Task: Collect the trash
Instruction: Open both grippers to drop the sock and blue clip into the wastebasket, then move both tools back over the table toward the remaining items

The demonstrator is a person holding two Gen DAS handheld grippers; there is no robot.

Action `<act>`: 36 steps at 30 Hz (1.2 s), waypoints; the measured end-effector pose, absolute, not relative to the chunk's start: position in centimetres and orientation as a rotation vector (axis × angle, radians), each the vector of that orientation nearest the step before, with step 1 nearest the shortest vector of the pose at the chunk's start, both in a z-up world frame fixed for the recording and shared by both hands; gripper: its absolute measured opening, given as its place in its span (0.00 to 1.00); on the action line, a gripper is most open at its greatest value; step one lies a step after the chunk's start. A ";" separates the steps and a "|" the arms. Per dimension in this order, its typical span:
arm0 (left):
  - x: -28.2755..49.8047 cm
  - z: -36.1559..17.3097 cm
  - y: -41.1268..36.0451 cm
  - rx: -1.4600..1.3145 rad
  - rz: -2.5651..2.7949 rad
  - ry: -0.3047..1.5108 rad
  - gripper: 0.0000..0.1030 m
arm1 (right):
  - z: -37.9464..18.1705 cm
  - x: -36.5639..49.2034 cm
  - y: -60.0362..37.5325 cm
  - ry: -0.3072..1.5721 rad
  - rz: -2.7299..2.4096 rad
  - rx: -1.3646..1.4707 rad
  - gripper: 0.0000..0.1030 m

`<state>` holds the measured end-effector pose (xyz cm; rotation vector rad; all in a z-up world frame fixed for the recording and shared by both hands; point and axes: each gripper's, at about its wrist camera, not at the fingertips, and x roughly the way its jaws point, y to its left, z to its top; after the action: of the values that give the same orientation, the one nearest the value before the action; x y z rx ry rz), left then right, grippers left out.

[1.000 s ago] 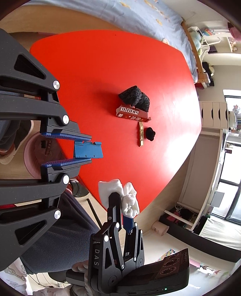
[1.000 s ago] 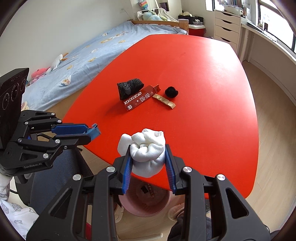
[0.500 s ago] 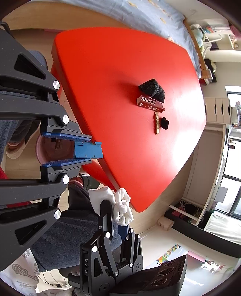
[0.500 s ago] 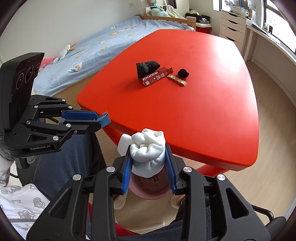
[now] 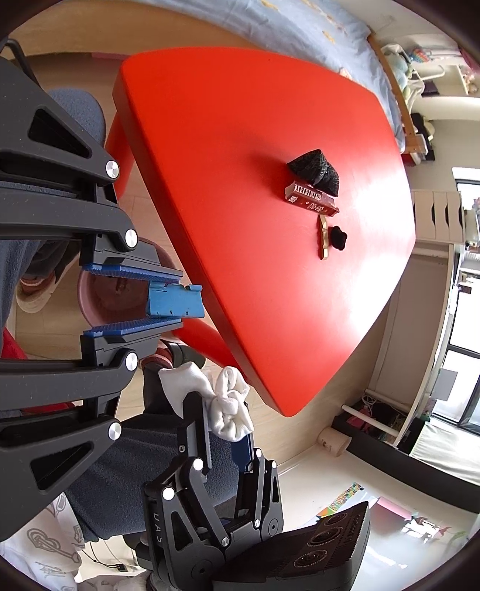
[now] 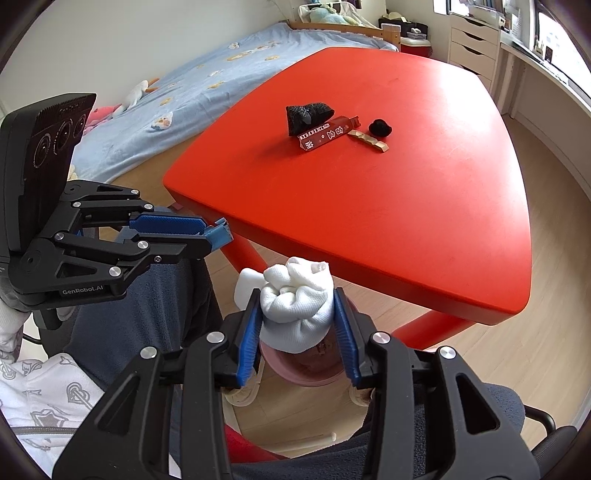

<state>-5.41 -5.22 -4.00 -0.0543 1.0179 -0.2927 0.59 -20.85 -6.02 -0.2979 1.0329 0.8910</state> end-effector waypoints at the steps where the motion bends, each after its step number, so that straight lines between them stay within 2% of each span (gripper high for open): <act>1: -5.4 -4.0 -5.2 -0.052 -0.286 1.016 0.48 | -6.0 0.7 -21.0 1.026 0.882 -0.296 0.71; 2: -5.4 -3.9 -5.1 -0.052 -0.275 1.006 0.76 | -6.1 0.8 -21.2 1.025 0.874 -0.293 0.80; 3: -5.5 -3.7 -4.9 -0.054 -0.262 0.987 0.83 | -6.1 1.0 -21.3 1.027 0.860 -0.295 0.85; 7: -5.4 -3.8 -4.5 -0.049 -0.226 0.987 0.91 | -6.4 1.2 -21.7 1.033 0.834 -0.293 0.92; 15: -5.5 -4.0 -4.1 -0.053 -0.200 0.993 0.92 | -6.7 1.3 -21.8 1.046 0.834 -0.274 0.96; 36: -4.0 -2.7 -2.4 -0.077 -0.172 0.970 0.92 | -4.9 3.2 -21.5 1.023 0.843 -0.236 0.96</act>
<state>-4.04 -2.39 -2.70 -0.0771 0.9704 -0.1720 3.17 -21.53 -4.89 -0.2360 1.0234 0.8428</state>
